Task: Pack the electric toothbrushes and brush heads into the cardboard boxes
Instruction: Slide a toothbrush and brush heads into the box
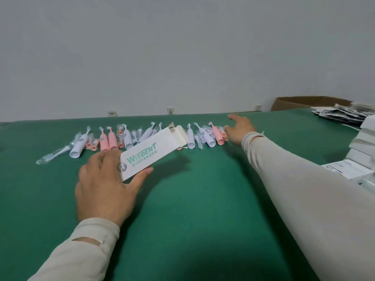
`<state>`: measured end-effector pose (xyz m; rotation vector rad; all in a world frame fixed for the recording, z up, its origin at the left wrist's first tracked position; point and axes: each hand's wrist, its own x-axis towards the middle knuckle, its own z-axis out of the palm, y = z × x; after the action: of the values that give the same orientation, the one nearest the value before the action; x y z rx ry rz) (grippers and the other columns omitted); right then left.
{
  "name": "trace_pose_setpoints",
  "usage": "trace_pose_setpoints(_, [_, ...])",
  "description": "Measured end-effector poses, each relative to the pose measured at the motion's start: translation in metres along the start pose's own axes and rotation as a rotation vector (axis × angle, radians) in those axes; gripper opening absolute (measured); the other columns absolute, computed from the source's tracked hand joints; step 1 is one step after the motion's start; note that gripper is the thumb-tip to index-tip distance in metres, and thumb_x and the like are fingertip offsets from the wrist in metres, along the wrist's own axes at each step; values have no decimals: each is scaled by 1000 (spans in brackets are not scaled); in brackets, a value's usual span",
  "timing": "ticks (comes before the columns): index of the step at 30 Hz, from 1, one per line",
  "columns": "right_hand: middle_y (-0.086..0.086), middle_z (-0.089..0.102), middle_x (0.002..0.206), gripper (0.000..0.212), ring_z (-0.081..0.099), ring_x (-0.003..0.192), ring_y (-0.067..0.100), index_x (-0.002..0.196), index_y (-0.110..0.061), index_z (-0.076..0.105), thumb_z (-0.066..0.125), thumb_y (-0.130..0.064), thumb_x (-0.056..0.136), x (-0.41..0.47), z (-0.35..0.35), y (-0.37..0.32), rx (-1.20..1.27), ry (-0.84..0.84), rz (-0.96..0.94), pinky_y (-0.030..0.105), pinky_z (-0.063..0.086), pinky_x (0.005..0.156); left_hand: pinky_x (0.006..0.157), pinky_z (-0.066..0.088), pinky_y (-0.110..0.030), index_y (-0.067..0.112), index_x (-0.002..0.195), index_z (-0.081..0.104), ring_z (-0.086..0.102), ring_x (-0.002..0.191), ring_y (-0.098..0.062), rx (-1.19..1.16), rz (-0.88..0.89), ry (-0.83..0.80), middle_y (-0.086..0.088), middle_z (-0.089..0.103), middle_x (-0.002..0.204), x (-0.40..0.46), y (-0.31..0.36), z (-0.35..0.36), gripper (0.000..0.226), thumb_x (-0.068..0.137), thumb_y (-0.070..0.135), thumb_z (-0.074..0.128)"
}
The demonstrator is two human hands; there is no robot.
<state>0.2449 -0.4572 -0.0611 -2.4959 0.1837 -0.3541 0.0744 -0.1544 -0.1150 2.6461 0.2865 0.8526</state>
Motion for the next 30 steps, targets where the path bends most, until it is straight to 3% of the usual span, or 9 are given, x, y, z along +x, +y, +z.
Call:
trace_pose_setpoints(6, [8, 45, 153, 67, 57, 123, 31, 150, -30, 42, 61, -15, 87, 30, 21, -5, -121, -211, -4, 32, 48, 100, 91, 39, -44, 20, 121, 55, 47, 113, -32, -34, -38, -5, -8, 55, 124, 1, -4, 6, 78, 72, 80, 46])
trace_pose_setpoints(13, [10, 61, 135, 38, 60, 116, 32, 134, -17, 61, 44, -29, 102, 46, 33, -3, -377, -215, -52, 34, 48, 97, 89, 36, -39, 25, 115, 56, 46, 110, -26, -76, -21, -29, -4, 56, 120, 0, -4, 7, 71, 71, 80, 48])
trace_pose_setpoints(16, [9, 67, 100, 30, 59, 80, 28, 106, -12, 66, 46, -34, 101, 52, 35, 5, -456, -154, 34, 31, 46, 71, 88, 35, -37, 23, 114, 57, 46, 108, -27, -86, -13, -29, -4, 56, 116, 0, -5, 8, 70, 71, 78, 50])
trace_pose_setpoints(18, [6, 56, 76, 43, 51, 62, 22, 87, -12, 60, 44, -49, 100, 51, 36, 3, -516, -113, 93, 28, 38, 55, 89, 37, -39, 23, 114, 57, 46, 108, -27, -86, -16, -36, -4, 56, 116, 0, -5, 9, 71, 71, 79, 51])
trace_pose_setpoints(20, [5, 51, 70, 61, 49, 59, 20, 76, -13, 53, 33, -65, 98, 49, 36, -2, -517, -103, 113, 27, 33, 52, 88, 37, -39, 24, 115, 57, 46, 107, -26, -109, -21, -29, -3, 56, 117, -1, -5, 9, 71, 70, 79, 51])
trace_pose_setpoints(22, [5, 50, 71, 63, 54, 65, 21, 89, -13, 61, 28, -65, 100, 45, 33, -7, -521, -155, 140, 29, 40, 61, 87, 36, -37, 25, 114, 57, 45, 108, -25, -126, -24, -28, -3, 56, 117, -1, -5, 8, 70, 70, 80, 51])
trace_pose_setpoints(24, [2, 47, 74, 37, 56, 78, 24, 125, -21, 62, 44, -43, 102, 33, 27, -7, -619, -189, 150, 32, 43, 69, 88, 34, -36, 25, 114, 57, 46, 109, -25, -128, -22, -35, -3, 56, 118, -1, -6, 8, 72, 70, 81, 50])
trace_pose_setpoints(26, [-2, 46, 73, 43, 56, 78, 21, 136, -28, 56, 57, -27, 93, 14, 17, -7, -741, -221, 140, 29, 43, 64, 89, 35, -37, 24, 117, 58, 46, 111, -26, -146, -36, -37, -4, 56, 120, -2, -5, 7, 74, 70, 81, 49])
trace_pose_setpoints(30, [-4, 62, 84, 16, 53, 61, 16, 89, -22, 70, 63, -36, 87, -41, 0, -15, -802, -346, 89, 24, 38, 52, 90, 39, -41, 23, 115, 55, 46, 110, -30, -112, -50, -67, -7, 55, 120, -3, -1, 1, 72, 73, 81, 47])
